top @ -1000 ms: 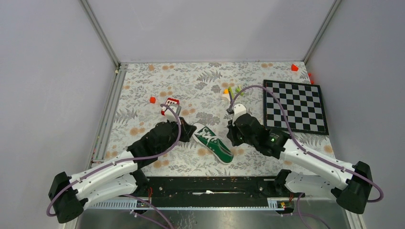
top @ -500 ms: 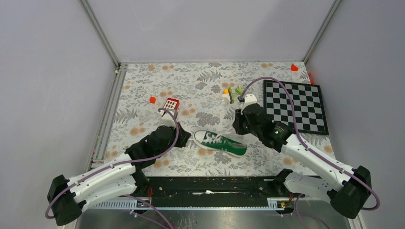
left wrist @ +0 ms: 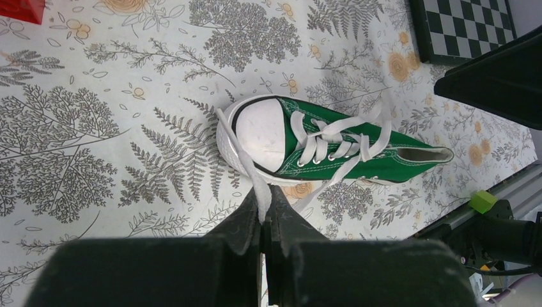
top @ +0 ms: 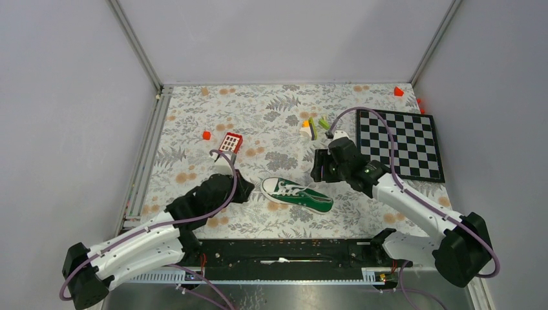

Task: Tie the shoes
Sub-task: Adjust the shoe at the center of the board.

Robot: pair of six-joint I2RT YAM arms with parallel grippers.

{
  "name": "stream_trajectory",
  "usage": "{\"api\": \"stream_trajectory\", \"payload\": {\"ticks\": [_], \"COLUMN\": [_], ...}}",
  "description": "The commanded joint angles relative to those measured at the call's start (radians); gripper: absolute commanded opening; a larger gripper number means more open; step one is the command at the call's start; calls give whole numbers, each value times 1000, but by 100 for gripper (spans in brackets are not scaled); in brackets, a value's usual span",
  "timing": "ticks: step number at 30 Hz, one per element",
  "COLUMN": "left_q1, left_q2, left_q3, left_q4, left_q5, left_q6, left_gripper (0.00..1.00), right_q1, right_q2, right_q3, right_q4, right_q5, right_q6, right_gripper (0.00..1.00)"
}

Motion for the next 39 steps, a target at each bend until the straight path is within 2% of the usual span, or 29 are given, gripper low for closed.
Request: {"api": "stream_trajectory", "payload": {"ticks": [1, 3, 5, 8, 13, 16, 18, 20, 22, 25, 28, 32, 34, 39], "left_q1": [2, 3, 3, 1, 1, 3, 4, 12, 37, 85, 125, 137, 138, 139], "left_q2": [-26, -35, -40, -27, 21, 65, 105, 134, 162, 206, 255, 272, 252, 204], "left_q3": [-4, -9, -13, -10, 13, 32, 42, 49, 60, 90, 127, 161, 153, 136], "left_q4": [7, 0, 2, 14, 35, 61, 84, 118, 152, 185, 203, 173, 169, 130], "left_q5": [10, 16, 22, 38, 32, 22, 14, 16, 31, 55, 96, 120, 130, 145], "left_q6": [-30, -41, -47, -49, -38, -18, -6, 4, 16, 41, 77, 89, 79, 48], "left_gripper": [0, 0, 0, 0, 0, 0, 0, 0, 0, 0, 0, 0, 0, 0], "right_q1": [-5, -24, -76, -132, -136, -135, -124, -72, 74, 221, 288, 288, 287, 289], "right_q2": [52, 83, 109, 112, 115, 86, 39, -25, -70, -73, -85, -181, -206, -205], "right_q3": [19, 17, 0, -30, -87, -196, -286, -334, -347, -336, -305, -270, -261, -291], "right_q4": [-5, -29, -33, -32, -59, -8, 63, 108, 134, 192, 189, 68, 75, 181], "right_q5": [-66, -43, -41, -50, -92, -214, -313, -364, -329, -330, -290, -93, -58, -131], "right_q6": [19, 54, 69, 67, 67, 128, 186, 262, 340, 462, 508, 423, 330, 79], "right_gripper": [66, 70, 70, 61, 45, 27, 20, 20, 20, 18, 20, 25, 37, 49]}}
